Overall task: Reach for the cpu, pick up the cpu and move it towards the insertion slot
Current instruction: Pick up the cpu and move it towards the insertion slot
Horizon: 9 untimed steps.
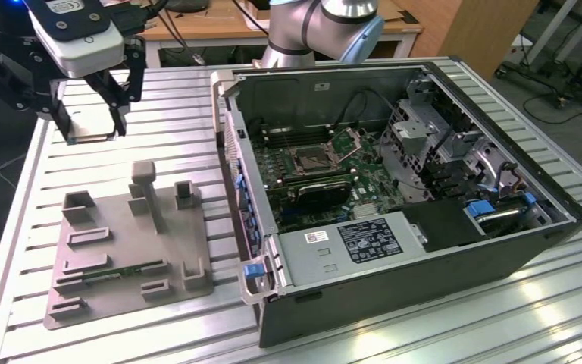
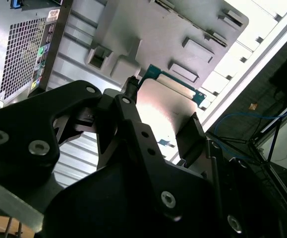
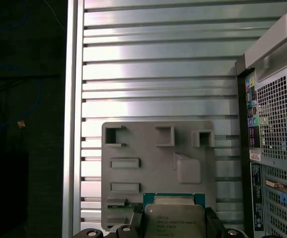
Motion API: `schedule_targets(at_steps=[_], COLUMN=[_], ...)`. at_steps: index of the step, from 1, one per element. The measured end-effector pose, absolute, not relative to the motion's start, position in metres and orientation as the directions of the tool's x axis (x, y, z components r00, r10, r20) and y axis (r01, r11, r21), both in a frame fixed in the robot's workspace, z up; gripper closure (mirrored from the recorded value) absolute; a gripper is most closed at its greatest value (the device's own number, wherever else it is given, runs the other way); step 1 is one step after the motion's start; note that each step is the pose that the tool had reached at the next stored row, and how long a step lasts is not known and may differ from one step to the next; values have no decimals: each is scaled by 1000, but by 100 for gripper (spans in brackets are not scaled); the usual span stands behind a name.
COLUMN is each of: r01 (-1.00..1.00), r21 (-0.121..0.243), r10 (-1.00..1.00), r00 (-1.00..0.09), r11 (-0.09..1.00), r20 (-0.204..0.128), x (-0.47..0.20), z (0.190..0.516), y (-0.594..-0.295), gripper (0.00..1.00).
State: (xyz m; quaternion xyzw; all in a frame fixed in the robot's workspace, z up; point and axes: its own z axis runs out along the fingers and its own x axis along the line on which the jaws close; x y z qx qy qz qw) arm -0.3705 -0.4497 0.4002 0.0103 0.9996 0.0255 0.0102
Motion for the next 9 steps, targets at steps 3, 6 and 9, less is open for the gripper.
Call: schedule_targets(at_steps=[3, 6, 9], r01=[20, 20, 20], r21=[51, 51, 51], r10=[21, 21, 21], r00=[-1000, -1000, -1000], r11=[998, 998, 998], r20=[-20, -20, -20], x=[-369, -369, -370], z=[400, 400, 400], y=[-450, -450, -450], gripper=[45, 45, 45])
